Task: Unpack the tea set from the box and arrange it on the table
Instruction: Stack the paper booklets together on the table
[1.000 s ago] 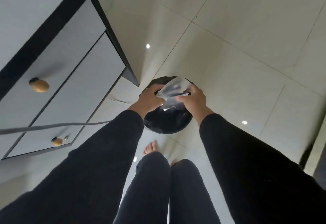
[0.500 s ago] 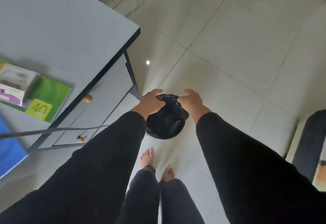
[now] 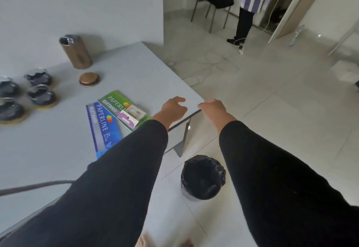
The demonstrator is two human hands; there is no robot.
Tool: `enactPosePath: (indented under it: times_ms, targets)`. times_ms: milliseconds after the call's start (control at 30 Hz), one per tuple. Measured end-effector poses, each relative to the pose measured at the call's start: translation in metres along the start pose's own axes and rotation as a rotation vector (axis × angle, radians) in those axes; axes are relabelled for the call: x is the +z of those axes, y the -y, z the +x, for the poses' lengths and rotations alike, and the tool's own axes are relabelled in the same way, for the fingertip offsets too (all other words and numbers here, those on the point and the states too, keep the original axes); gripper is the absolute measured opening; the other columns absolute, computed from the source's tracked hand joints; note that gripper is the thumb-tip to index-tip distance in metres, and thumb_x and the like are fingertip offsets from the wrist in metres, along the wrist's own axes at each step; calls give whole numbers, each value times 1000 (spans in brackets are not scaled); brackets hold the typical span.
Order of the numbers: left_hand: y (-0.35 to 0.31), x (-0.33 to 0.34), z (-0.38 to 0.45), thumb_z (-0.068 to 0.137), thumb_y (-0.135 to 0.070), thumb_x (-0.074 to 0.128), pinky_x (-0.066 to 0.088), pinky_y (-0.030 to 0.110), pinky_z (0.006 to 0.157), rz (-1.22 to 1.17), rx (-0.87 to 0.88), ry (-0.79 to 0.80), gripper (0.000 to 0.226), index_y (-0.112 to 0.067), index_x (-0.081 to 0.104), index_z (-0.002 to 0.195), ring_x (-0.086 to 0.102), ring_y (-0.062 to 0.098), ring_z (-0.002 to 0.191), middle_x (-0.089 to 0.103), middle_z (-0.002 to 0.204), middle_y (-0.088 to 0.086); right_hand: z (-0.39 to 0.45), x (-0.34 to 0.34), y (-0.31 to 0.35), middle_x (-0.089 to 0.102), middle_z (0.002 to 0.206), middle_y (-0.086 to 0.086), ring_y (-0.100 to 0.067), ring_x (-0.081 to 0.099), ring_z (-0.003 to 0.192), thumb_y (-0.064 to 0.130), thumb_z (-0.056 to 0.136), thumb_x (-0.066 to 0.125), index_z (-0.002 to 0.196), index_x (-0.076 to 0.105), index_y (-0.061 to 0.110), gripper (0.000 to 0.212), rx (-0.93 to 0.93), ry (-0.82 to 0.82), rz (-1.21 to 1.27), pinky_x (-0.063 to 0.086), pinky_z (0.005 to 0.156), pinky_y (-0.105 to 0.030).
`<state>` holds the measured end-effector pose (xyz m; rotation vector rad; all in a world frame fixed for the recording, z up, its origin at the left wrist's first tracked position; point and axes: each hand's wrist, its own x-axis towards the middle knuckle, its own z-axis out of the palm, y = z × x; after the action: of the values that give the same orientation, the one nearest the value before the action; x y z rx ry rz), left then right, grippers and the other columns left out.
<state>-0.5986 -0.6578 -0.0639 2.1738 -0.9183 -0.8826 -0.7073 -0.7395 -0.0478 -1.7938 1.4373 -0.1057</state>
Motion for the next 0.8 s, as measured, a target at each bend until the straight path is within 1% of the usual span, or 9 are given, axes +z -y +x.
enactPosePath:
  times_ms: [133,200,267,333,467,567,633,700,800]
  targets:
    - [53,-63,-11,92,-18,52,41,24,91,-18,-124,-139,43,-21,51,135,57,23,110,52,137,4,-19,48,51,64,117,-12,-29,59,109,19,88,55,119,60,0,37,-64,77,36,48,97,-34]
    - [87,-90,-16,93,-19,51,43,26,94,-2,-214,-181,43,-21,51,136,57,25,112,55,135,6,-26,76,70,64,117,-13,-29,59,110,19,87,57,120,59,1,37,-72,125,43,47,95,-33]
    - [120,-113,-21,95,-19,47,41,30,102,24,-302,-219,43,-18,50,137,51,27,125,52,138,6,-30,102,86,64,112,-14,-29,59,106,20,88,56,121,58,1,37,-77,164,29,47,94,-33]
    - [147,-131,-25,98,-20,42,40,31,102,39,-401,-243,39,-12,50,136,48,26,128,49,140,6,-30,127,98,63,112,-12,-28,59,105,24,90,56,121,58,1,38,-96,199,0,47,93,-32]
    - [189,-141,-25,95,-24,50,51,33,89,-69,-534,-260,25,-5,55,110,62,28,107,62,118,12,-17,163,107,62,122,-12,-27,58,112,29,90,58,122,56,5,40,-76,255,-49,45,85,-28]
    - [209,-136,-14,90,-36,55,51,31,76,-220,-627,-289,42,-7,51,119,64,28,102,62,117,12,0,179,113,63,116,-11,-28,59,101,29,91,55,120,57,5,38,-76,265,-152,42,71,-25]
    - [215,-135,-3,89,-40,54,51,33,84,-282,-686,-317,49,-8,46,125,62,28,105,58,121,12,14,189,120,63,111,-9,-26,59,94,30,89,55,121,57,7,39,-95,274,-198,41,66,-23]
    - [222,-133,9,88,-41,52,50,39,94,-327,-764,-356,51,-9,44,127,59,30,109,55,124,12,29,200,127,64,114,-8,-26,60,95,34,85,59,121,58,10,43,-100,286,-226,40,68,-23]
    - [225,-136,24,87,-45,52,50,41,96,-321,-842,-425,55,-9,44,129,57,30,114,51,127,11,52,214,133,60,116,-11,-27,58,95,35,80,61,118,54,11,46,-73,293,-266,43,70,-27]
